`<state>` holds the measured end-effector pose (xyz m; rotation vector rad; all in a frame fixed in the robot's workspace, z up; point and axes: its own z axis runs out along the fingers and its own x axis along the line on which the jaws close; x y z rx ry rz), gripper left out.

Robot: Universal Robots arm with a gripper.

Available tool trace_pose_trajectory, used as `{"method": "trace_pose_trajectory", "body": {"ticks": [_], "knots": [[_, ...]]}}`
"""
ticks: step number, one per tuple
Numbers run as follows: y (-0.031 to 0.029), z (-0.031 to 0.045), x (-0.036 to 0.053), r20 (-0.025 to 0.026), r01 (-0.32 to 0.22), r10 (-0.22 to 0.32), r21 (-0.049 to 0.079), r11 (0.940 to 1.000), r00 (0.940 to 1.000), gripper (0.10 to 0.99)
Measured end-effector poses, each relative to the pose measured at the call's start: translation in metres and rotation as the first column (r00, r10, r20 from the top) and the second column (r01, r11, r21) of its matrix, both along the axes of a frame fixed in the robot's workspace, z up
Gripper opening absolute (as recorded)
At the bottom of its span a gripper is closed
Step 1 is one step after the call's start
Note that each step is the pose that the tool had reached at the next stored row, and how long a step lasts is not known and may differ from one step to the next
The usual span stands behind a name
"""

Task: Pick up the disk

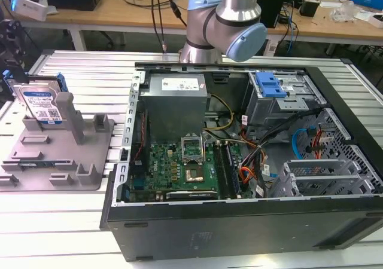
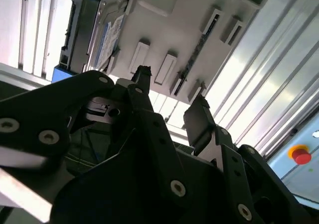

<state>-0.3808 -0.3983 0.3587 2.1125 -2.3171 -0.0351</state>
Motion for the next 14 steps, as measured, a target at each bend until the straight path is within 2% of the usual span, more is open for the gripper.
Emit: {"method": "trace_pose_trajectory", "body": {"ticks": [2,6,8,9,10,11,13,14], "knots": [[0.0001,-0.0006,0.0002,0.0001,-0.044,0.044,0.000,0.9990,0.9990,0.541],[0.0006,-0.0006,0.0003,0.0001,-0.044,0.044,-0.001,0.9990,0.9990,0.541],[0.0118,-0.0006,-0.0057,0.0000,-0.044,0.044,-0.001,0.9990,0.9990,0.541],[0.0191,-0.0006,-0.0091,-0.0001,-0.044,0.044,-0.001,0.9990,0.9990,0.541],[0.0299,-0.0007,-0.0125,0.0000,-0.044,0.044,-0.001,0.9990,0.9990,0.541],[0.0364,-0.0006,-0.0142,0.0000,-0.044,0.044,-0.001,0.9990,0.9990,0.541],[0.0439,-0.0007,-0.0160,0.0001,-0.044,0.044,-0.001,0.9990,0.9990,0.541],[0.0502,-0.0007,-0.0174,0.0003,-0.044,0.044,-0.001,0.9990,0.9990,0.541]]}}
